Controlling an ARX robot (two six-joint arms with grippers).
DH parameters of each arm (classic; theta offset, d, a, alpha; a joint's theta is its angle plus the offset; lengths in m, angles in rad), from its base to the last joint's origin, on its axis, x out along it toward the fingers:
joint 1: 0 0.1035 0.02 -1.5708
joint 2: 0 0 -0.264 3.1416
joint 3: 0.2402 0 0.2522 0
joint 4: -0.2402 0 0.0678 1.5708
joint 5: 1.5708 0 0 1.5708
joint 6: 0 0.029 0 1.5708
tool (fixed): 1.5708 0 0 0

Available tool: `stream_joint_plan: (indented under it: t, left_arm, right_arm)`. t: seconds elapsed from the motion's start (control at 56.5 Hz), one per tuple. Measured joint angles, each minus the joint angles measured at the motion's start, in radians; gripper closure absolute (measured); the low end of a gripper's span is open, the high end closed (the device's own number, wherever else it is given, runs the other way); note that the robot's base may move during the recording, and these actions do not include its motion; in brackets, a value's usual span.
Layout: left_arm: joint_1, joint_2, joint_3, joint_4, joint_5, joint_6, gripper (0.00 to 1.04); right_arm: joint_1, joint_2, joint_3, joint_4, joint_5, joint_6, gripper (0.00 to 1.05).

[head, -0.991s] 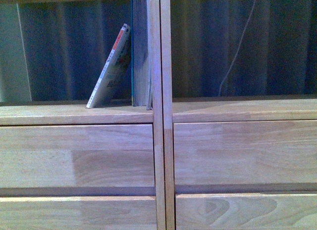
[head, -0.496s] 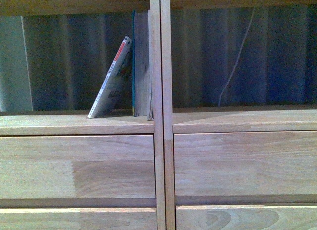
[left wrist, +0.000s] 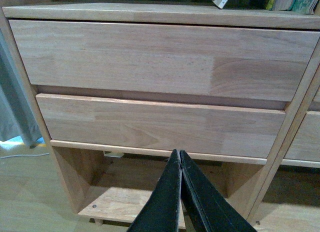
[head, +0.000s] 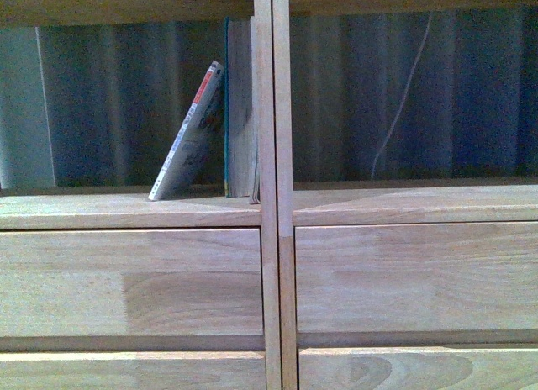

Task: Organize books on shelf

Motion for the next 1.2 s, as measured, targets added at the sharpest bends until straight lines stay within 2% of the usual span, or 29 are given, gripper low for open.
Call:
stream_joint_plan:
  t: [0.478,1.009,1.204]
  left_arm:
    - [0.0,-0.067,-0.076,0.012,-0.001,0.0,1.02]
    - [0.0,-0.072,-0.076,0.013,0.0,0.001,1.02]
    - [0.0,-0.072,-0.076,0.013,0.0,0.0,0.68]
  right_arm:
    - [0.0,-0.06,-0.074,0.02,0.0,0.0,1.02]
    - [0.0,-0.111,-0.122,0.027,0.0,0.001,1.02]
    - [0.0,-0.112,-0.122,0.027,0.0,0.0,0.7]
